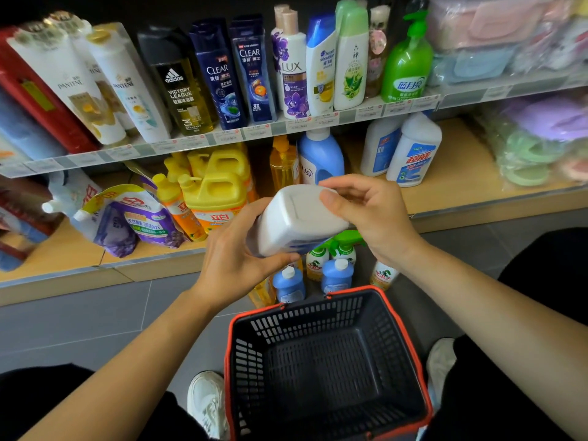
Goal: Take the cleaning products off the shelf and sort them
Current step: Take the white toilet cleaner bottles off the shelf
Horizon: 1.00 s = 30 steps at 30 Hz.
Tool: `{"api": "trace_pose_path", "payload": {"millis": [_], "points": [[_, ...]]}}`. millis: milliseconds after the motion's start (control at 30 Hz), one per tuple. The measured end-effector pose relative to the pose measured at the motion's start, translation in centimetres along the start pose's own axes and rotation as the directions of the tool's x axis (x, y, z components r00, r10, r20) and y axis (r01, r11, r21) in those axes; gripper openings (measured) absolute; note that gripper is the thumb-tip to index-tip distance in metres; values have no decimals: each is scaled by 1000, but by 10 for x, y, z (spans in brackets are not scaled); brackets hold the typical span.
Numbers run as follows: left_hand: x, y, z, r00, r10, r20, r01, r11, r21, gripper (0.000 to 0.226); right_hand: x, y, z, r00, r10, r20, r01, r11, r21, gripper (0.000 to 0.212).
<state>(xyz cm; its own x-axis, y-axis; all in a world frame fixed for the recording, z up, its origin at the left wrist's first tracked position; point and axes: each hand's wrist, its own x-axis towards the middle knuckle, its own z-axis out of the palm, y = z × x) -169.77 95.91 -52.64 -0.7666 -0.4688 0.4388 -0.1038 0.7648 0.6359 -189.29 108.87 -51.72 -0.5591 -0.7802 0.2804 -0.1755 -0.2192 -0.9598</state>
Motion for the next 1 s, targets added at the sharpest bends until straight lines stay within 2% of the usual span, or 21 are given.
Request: {"api": "trace_pose_path", "payload": {"millis": [167,333,500,567,633,667,733,833,900,1000], "points": [[2,2,1,1000,0,3,1,1000,-27,80,1,1,-4,999,8,-46,-8,1000,13,15],[3,0,3,1000,-17,-4,17,999,-38,81,-3,-2,0,1000,-15,-18,14,999,-34,14],[6,0,5,997,-71,-16,70,995,-73,81,-6,-2,5,999,-8,39,11,997,-73,54],[8,1,7,988,-150,-41,141,977,-159,80,-4,3,1,997,30,70,-29,999,-17,70],[13,-1,7,969,-236,-68,210,940,-269,75,-2,13,-4,991,103,81,-106,994,32,77],[15,-2,7,956,-283,-78,245,915,-320,72,-1,20,-7,986,146,83,-146,989,4,79],[21,-6,7,925,-372,-82,304,849,-432,65,1,36,-12,957,268,112,-251,957,-142,81],[28,-10,7,889,-453,-70,339,753,-565,61,-4,66,-13,840,502,204,-437,851,-293,80],[31,-11,8,874,-482,-62,343,701,-626,59,-12,84,-9,769,577,275,-511,814,-277,70],[34,-15,9,839,-542,-55,355,620,-699,59,-24,104,0,726,600,335,-588,795,-150,51]]}}
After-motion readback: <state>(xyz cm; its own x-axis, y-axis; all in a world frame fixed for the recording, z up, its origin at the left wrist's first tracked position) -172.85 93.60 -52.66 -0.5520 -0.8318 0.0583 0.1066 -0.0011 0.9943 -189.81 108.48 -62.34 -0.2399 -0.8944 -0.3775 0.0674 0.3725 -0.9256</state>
